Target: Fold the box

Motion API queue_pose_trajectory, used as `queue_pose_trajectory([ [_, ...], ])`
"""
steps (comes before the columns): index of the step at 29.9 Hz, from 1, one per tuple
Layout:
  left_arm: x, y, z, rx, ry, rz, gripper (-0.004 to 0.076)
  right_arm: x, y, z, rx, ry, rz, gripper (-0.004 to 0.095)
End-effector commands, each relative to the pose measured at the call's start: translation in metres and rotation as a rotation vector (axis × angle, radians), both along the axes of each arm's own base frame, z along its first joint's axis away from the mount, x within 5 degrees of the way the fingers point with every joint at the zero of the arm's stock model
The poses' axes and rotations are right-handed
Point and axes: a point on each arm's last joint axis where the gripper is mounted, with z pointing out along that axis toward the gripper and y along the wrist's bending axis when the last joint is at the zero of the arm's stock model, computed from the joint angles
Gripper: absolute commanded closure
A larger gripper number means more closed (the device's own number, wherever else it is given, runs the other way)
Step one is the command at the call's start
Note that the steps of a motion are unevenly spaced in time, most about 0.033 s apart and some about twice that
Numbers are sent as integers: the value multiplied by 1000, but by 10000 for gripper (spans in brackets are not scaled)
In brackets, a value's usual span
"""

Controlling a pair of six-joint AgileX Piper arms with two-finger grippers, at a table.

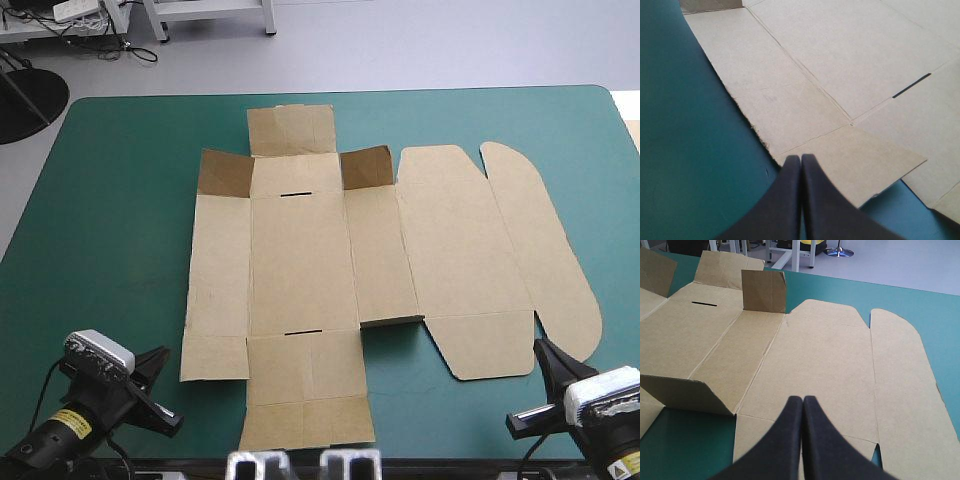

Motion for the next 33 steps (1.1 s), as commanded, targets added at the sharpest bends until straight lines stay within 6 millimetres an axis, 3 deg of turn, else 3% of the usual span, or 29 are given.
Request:
queue_pose_trajectory([
  [1, 3, -1, 15, -53, -73, 10, 734, 2, 0, 13, 19, -73, -11, 928],
  [8, 2, 0, 20, -34, -96, 15, 734, 2, -1, 15, 24, -90, -13, 928],
  [16, 10, 2, 81, -107, -147, 82, 734, 1, -1, 39, 75, -131, -23, 928],
  [20, 40, -5, 102, -40, -5, 98, 734, 9, 0, 42, 73, -98, -24, 928],
  [25, 97, -17, 109, 107, 230, 117, 734, 22, 1, 46, 69, -35, -23, 928],
  [29, 142, -21, 102, 234, 319, 164, 734, 34, 3, 55, 57, 42, -15, 928],
  [33, 177, -6, 81, 271, 394, 268, 715, 45, 5, 63, 39, 109, -5, 928],
])
